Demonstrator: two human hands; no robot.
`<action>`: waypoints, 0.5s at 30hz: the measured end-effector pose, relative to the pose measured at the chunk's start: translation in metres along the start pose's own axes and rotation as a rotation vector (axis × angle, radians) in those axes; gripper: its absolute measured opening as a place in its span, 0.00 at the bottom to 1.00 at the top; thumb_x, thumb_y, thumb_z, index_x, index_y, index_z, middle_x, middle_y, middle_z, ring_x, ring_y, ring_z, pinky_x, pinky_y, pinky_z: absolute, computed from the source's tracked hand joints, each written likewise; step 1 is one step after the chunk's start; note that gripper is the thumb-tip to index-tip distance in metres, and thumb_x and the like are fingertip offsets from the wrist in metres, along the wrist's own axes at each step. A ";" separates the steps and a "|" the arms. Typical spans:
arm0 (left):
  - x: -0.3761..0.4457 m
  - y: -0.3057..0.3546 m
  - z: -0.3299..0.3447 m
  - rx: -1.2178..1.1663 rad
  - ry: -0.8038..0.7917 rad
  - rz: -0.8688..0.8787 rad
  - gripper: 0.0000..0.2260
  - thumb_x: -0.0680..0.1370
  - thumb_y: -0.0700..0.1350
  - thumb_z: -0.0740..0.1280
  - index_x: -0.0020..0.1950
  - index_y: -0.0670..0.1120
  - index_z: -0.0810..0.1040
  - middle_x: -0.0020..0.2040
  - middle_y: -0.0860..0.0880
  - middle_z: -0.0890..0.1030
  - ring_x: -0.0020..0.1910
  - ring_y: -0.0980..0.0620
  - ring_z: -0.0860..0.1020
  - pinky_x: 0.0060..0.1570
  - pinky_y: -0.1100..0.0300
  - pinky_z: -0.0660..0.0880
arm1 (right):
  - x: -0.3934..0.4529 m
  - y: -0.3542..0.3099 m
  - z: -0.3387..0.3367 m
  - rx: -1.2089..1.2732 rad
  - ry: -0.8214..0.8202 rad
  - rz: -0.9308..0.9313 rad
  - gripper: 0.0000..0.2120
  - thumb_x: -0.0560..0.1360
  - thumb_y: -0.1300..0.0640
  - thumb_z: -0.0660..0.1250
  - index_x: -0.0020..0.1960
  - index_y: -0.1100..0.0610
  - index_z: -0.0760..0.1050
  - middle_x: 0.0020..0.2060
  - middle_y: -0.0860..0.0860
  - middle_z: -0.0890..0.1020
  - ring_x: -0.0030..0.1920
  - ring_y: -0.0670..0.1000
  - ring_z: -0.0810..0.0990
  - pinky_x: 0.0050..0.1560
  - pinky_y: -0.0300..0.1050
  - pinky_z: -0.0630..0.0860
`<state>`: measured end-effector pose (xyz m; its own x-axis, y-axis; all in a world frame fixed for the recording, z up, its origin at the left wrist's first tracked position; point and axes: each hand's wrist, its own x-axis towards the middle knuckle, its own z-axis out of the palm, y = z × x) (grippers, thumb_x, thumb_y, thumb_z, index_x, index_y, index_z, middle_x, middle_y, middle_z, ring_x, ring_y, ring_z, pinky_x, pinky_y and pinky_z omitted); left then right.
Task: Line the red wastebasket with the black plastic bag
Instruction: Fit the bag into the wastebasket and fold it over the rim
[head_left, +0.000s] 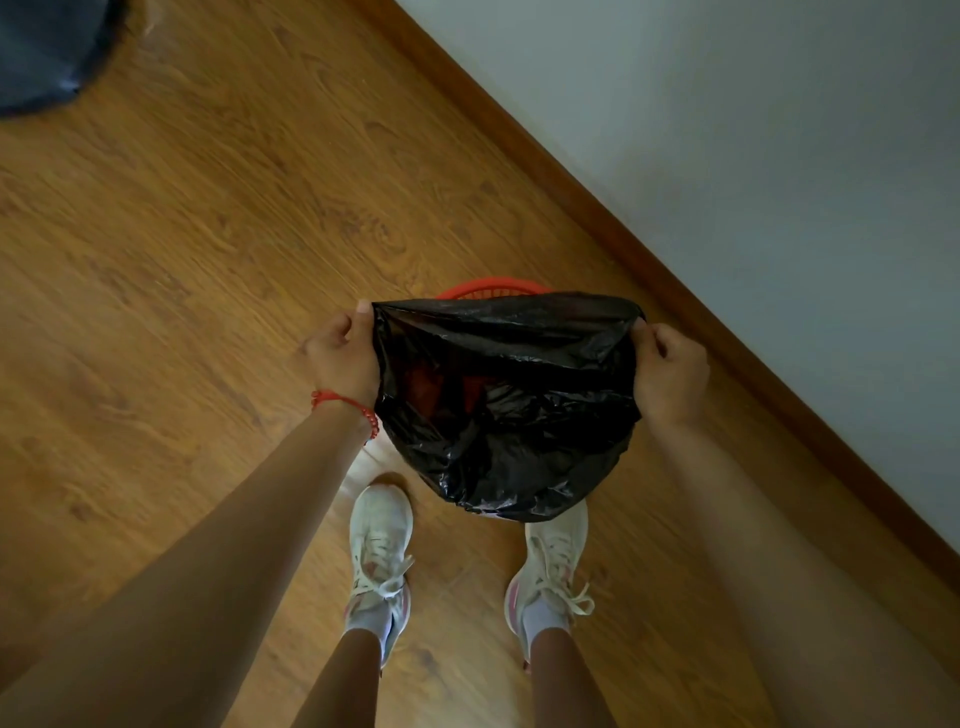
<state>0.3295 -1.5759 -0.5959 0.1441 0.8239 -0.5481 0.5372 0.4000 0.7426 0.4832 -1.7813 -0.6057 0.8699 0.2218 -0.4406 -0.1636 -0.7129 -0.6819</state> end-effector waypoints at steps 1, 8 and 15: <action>0.003 -0.003 0.002 0.005 -0.001 0.005 0.16 0.78 0.48 0.61 0.30 0.47 0.71 0.29 0.50 0.69 0.27 0.60 0.69 0.28 0.69 0.67 | 0.003 0.003 0.002 -0.002 0.004 -0.004 0.20 0.78 0.53 0.59 0.36 0.69 0.73 0.29 0.56 0.71 0.27 0.45 0.65 0.25 0.36 0.57; 0.026 -0.018 0.013 -0.001 0.003 0.011 0.15 0.78 0.47 0.61 0.31 0.48 0.71 0.23 0.57 0.72 0.24 0.64 0.70 0.25 0.74 0.67 | 0.026 0.023 0.010 -0.028 0.003 0.013 0.19 0.77 0.51 0.60 0.38 0.66 0.75 0.31 0.54 0.73 0.30 0.47 0.68 0.26 0.33 0.60; 0.053 -0.023 0.025 -0.027 -0.032 -0.001 0.15 0.78 0.47 0.62 0.31 0.47 0.72 0.17 0.59 0.71 0.20 0.65 0.69 0.24 0.71 0.66 | 0.048 0.029 0.019 0.039 -0.019 0.043 0.12 0.76 0.49 0.62 0.36 0.52 0.75 0.32 0.45 0.76 0.34 0.43 0.74 0.34 0.37 0.68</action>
<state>0.3452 -1.5514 -0.6516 0.1703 0.8102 -0.5609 0.5151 0.4121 0.7516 0.5115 -1.7784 -0.6574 0.8528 0.2045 -0.4805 -0.2189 -0.6954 -0.6845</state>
